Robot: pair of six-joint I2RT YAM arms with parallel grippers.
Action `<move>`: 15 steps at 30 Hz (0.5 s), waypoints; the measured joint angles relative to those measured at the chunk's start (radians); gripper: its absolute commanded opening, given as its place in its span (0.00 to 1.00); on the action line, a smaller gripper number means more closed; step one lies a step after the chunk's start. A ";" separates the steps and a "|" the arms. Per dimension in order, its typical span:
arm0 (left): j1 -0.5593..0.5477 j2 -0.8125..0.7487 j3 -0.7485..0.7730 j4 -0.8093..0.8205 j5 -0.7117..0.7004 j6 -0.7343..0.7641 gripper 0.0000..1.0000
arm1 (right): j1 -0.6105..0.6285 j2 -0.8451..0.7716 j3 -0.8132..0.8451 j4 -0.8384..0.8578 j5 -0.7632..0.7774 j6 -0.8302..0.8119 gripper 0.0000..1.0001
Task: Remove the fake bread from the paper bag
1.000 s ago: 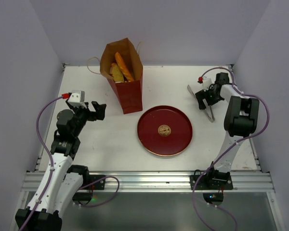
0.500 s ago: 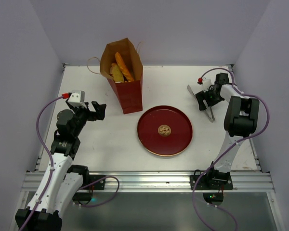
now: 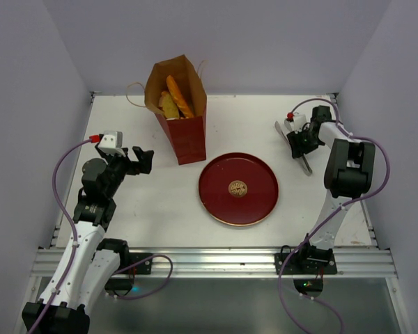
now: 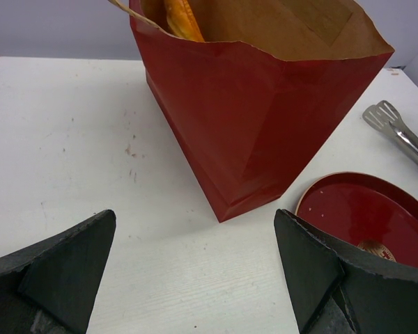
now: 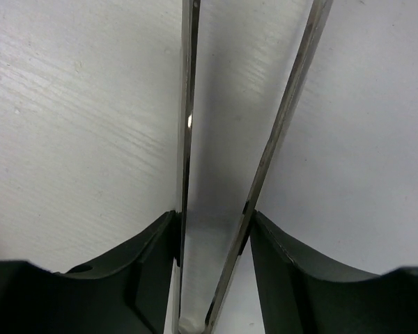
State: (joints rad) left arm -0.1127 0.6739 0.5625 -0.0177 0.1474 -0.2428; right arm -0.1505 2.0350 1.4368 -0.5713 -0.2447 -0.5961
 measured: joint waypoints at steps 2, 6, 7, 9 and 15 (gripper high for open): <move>0.000 0.000 0.000 0.000 0.002 0.000 1.00 | 0.000 -0.001 -0.002 0.000 0.002 0.002 0.38; 0.000 0.000 0.000 0.000 0.002 0.000 1.00 | 0.000 -0.005 -0.006 0.001 0.010 0.007 0.25; 0.000 0.000 0.000 0.000 0.002 0.000 1.00 | 0.000 -0.007 -0.010 0.002 0.011 0.006 0.23; 0.000 0.000 0.000 0.000 0.002 0.000 1.00 | 0.000 -0.010 -0.014 0.003 0.012 0.012 0.17; 0.000 -0.002 0.000 0.000 0.002 0.000 1.00 | 0.000 -0.019 -0.027 0.012 0.019 0.023 0.03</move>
State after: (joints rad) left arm -0.1127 0.6716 0.5625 -0.0174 0.1497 -0.2428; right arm -0.1505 2.0163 1.4094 -0.5594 -0.2253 -0.5732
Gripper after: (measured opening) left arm 0.995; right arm 0.258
